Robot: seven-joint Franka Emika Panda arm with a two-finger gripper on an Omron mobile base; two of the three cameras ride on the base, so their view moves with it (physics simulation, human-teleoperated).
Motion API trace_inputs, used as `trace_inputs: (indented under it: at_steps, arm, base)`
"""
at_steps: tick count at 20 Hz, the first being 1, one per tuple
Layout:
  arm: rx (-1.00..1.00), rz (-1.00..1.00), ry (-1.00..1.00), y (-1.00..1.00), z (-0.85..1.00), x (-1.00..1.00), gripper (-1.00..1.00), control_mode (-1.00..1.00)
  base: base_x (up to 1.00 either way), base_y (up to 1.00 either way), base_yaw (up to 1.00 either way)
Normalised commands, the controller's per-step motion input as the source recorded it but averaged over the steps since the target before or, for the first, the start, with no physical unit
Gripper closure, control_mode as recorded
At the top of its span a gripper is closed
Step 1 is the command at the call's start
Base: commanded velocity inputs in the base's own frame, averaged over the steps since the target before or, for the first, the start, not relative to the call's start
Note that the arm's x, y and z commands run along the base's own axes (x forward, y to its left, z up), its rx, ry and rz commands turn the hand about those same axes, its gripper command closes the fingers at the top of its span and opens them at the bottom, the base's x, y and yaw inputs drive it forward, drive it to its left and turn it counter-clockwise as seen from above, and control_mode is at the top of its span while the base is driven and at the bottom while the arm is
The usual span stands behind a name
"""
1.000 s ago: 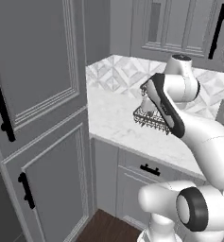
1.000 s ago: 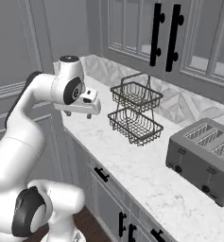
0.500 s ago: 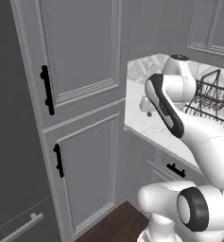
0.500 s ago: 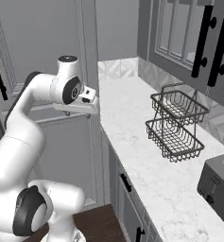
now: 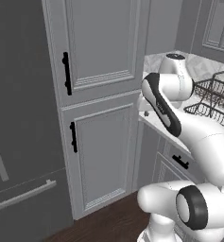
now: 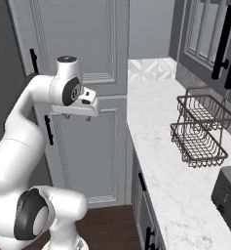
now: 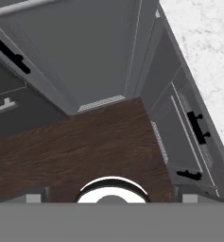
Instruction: Take a straw from the drawer in front and place it inside the glass cup on the dining counter.
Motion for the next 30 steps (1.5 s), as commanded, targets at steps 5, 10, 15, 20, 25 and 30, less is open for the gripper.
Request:
trace_inputs:
  at_steps: [5, 10, 15, 20, 25, 30]
  arm:
    - [0.00, 0.00, 0.00, 0.00, 0.00, 0.00, -1.00, 1.00]
    - [0.00, 0.00, 0.00, 0.00, 0.00, 0.00, -1.00, 1.00]
    - [0.00, 0.00, 0.00, 0.00, 0.00, 0.00, -1.00, 1.00]
    - [0.00, 0.00, 0.00, 0.00, 0.00, 0.00, -1.00, 1.00]
    - [0.00, 0.00, 0.00, 0.00, 0.00, 0.00, -1.00, 1.00]
    - [0.00, 0.00, 0.00, 0.00, 0.00, 0.00, -1.00, 1.00]
  base:
    - [-0.42, -0.39, 0.15]
    - [-0.18, -0.51, 0.14]
    - [-0.02, -0.38, 0.07]
    - [-0.12, -0.46, 0.10]
    - [-0.48, -0.40, 0.13]
    - [-0.25, -0.36, 0.13]
